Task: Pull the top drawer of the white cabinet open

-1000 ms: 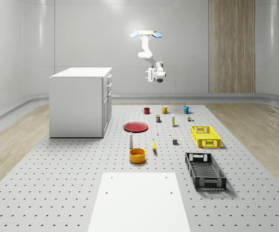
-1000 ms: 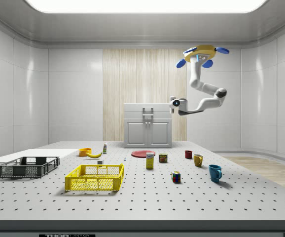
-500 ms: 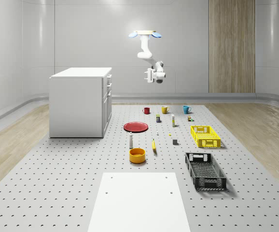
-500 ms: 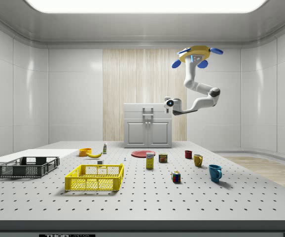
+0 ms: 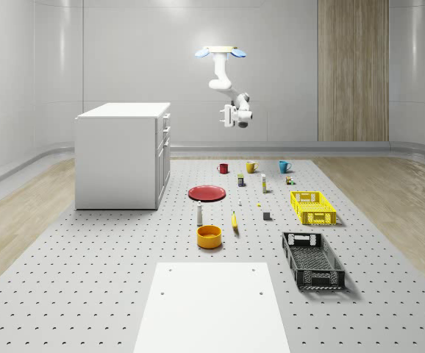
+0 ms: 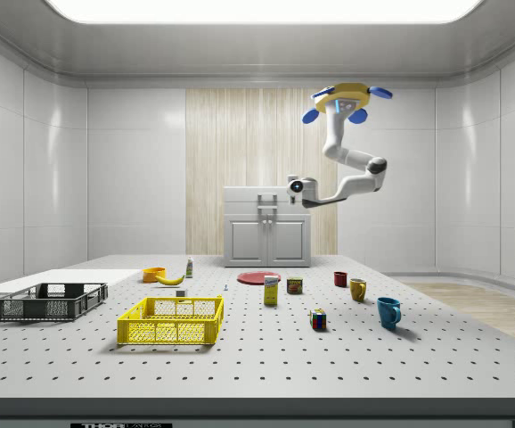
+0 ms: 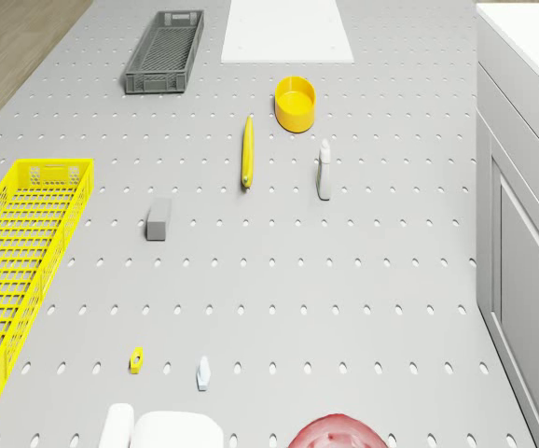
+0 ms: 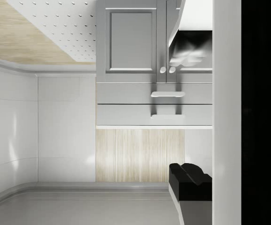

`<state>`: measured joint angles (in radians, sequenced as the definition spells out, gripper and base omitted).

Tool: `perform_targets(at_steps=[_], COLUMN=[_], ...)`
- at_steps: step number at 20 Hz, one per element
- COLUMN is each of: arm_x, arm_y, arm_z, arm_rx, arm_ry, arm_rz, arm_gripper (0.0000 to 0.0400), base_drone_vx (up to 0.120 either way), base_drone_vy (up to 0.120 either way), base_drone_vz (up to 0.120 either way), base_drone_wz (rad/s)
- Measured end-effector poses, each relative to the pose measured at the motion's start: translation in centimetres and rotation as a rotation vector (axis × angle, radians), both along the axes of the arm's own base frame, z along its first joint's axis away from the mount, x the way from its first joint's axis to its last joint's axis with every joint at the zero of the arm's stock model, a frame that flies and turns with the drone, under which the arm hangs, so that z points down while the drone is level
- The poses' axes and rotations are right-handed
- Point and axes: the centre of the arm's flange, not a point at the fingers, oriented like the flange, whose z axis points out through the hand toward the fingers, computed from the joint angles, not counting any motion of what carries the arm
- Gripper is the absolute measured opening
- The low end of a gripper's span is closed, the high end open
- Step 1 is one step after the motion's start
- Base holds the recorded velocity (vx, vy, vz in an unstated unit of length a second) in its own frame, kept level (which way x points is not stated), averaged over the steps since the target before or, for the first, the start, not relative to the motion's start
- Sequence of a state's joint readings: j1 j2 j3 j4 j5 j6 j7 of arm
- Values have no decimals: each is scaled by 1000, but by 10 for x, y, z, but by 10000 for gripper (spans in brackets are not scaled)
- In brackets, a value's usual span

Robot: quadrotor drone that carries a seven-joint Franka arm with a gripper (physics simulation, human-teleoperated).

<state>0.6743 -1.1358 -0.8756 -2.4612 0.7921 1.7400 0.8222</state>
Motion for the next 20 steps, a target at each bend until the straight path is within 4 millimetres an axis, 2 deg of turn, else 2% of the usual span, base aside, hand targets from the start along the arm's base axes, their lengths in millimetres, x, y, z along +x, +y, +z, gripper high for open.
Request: perform_targets(at_steps=[6, 20], arm_x=[0, 0], arm_y=[15, 81], arm_z=[0, 0], arm_rx=[0, 0], arm_ry=[0, 0], arm_rz=[0, 0], arm_gripper=[305, 305], base_drone_vx=[0, 0], base_drone_vy=[0, 0], base_drone_vz=[0, 0], base_drone_wz=[0, 0])
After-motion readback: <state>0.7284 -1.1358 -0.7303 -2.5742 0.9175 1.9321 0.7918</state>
